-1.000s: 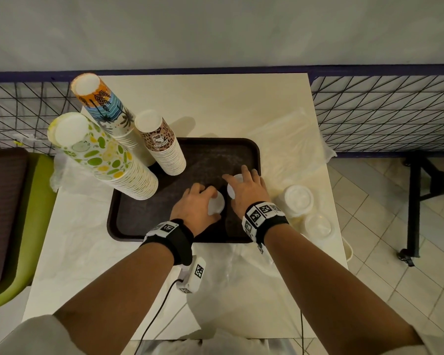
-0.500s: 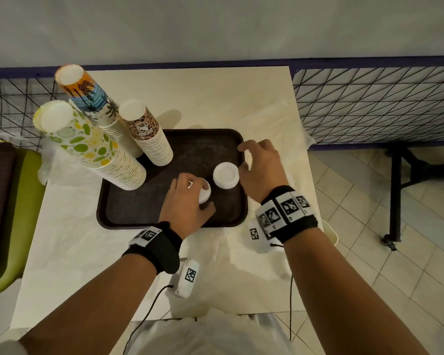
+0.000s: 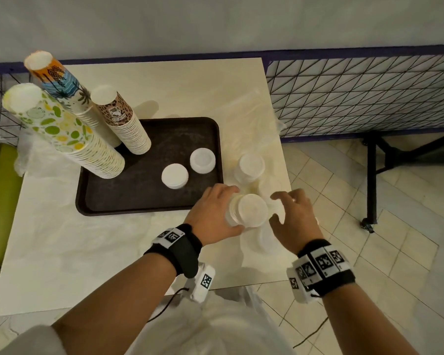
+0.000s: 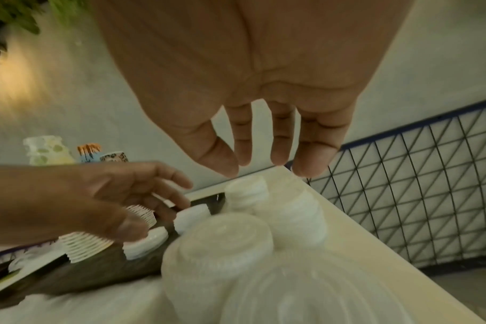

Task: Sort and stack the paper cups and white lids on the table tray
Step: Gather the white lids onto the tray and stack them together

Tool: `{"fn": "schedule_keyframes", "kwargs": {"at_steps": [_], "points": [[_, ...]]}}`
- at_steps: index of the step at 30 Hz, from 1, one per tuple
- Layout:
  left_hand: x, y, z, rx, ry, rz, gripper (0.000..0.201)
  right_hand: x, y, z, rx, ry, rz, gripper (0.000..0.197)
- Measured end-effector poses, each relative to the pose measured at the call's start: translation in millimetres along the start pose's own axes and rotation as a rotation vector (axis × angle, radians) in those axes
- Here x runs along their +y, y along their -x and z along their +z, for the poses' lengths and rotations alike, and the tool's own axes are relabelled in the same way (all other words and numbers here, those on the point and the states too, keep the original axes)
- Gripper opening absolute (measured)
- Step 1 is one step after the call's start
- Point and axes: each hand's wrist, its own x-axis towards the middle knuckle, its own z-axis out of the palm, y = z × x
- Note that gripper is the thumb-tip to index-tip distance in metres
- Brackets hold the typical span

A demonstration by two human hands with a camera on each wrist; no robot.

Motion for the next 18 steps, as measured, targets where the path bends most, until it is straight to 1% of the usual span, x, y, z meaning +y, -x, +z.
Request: {"fn": "schedule_keyframes", "kwargs": {"at_steps": [1, 3, 5, 6, 9, 14, 16, 18], "points": [[4.2, -2.8, 4.2, -0.002, -0.009, 0.007, 0.084, 4.1, 5.1, 5.9, 0.012, 0.008, 0.010, 0.044], [11.0, -8.2, 12.6, -0.001, -0.026, -0.004, 0.069, 11.8, 12.5, 15.3, 0.040, 0.011, 0.040, 0.039], [15.1, -13.4, 20.5, 0.012, -0.048, -0.043, 0.053, 19.5, 19.4, 23.2, 0.060, 0.021, 0.066, 0.036], [16.2, -15.7, 23.8, 0.016, -0.050, -0.074, 0.048, 22.7, 23.0, 26.7, 0.053, 0.033, 0.078, 0.038], [15.7, -19.0, 31.7, 0.017, -0.041, -0.147, 0.040, 28.0, 33.4, 36.1, -0.026, 0.068, 0.123, 0.058], [10.0, -14.8, 37.1, 0.014, 0.093, -0.216, 0.039, 32.7, 41.1, 55.3, -0.151, 0.094, 0.171, 0.090], [10.3, -14.2, 37.0, 0.016, 0.106, -0.213, 0.040, 35.1, 41.3, 61.5, -0.182, 0.095, 0.176, 0.096], [10.9, -13.6, 36.1, 0.016, 0.109, -0.213, 0.040, 36.2, 41.2, 66.4, -0.202, 0.095, 0.173, 0.097]]}}
